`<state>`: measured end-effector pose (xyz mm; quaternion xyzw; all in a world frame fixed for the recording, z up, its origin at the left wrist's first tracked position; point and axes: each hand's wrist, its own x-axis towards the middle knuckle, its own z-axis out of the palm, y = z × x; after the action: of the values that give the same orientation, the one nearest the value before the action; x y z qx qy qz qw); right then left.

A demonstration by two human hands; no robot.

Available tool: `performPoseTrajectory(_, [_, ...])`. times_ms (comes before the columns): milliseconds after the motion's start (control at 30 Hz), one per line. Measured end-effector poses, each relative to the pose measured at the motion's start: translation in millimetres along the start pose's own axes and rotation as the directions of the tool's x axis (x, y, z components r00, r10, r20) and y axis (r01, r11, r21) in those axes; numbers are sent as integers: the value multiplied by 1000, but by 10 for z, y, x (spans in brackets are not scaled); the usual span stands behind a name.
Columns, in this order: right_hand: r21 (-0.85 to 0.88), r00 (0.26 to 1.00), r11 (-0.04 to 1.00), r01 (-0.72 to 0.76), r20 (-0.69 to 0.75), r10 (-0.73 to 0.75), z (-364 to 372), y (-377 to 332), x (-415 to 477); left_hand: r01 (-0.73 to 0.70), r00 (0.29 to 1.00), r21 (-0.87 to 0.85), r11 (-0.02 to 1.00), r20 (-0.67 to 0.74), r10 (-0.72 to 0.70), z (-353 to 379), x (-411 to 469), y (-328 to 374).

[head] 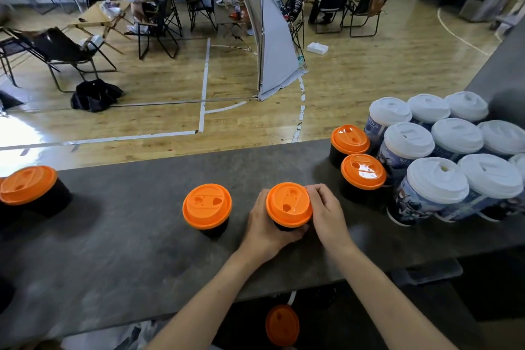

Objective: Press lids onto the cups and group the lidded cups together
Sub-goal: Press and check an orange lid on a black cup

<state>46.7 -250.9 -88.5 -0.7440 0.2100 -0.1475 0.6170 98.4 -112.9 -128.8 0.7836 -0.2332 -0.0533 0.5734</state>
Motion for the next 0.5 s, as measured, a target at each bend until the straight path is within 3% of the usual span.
performPoseTrajectory(100, [-46,999,999,11,-35,-13,-17,-45,-14,-4,998,-23,1000,60,5,-40,7,-16])
performPoseTrajectory(367, [-75,991,991,-109,-84,103,-6,75,-147,47,997,-51,998,-56,-50,-11,-46,77])
performPoseTrajectory(500, [-75,989,989,-126,-81,120,-16,11,-71,54,998,-24,998,-11,-54,-9,-33,57])
